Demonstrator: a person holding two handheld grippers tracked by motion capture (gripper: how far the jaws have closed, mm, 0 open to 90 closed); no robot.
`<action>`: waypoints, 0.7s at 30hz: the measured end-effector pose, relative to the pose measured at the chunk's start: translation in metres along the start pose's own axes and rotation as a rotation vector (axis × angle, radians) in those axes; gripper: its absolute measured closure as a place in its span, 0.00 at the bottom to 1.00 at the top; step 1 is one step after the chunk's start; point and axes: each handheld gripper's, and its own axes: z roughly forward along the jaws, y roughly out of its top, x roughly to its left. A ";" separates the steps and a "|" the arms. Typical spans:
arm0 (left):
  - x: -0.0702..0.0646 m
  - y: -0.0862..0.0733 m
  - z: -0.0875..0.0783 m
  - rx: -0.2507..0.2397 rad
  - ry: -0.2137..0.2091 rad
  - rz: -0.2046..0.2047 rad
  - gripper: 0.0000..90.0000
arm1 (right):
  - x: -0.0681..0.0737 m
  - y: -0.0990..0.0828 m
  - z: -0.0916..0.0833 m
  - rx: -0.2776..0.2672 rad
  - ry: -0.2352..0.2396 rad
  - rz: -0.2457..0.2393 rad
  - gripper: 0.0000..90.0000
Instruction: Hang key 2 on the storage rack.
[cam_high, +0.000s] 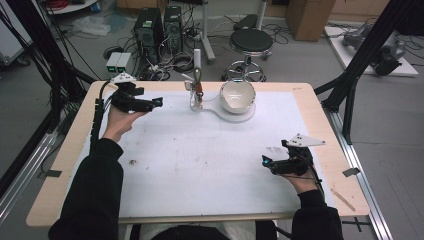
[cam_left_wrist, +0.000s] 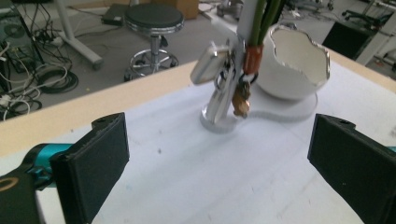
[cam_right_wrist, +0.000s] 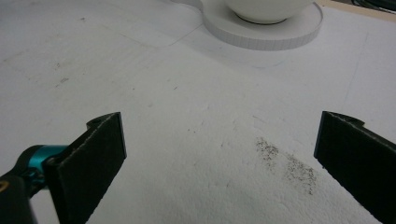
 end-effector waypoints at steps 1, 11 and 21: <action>0.000 -0.003 -0.001 0.006 0.004 0.003 0.06 | 0.000 0.000 0.000 0.001 0.000 -0.001 0.01; -0.007 -0.024 -0.024 0.009 0.022 0.016 0.06 | 0.000 0.000 0.000 0.000 -0.002 0.002 0.02; -0.023 -0.041 -0.048 -0.023 0.035 0.037 0.06 | -0.001 0.000 0.002 0.000 0.000 0.002 0.01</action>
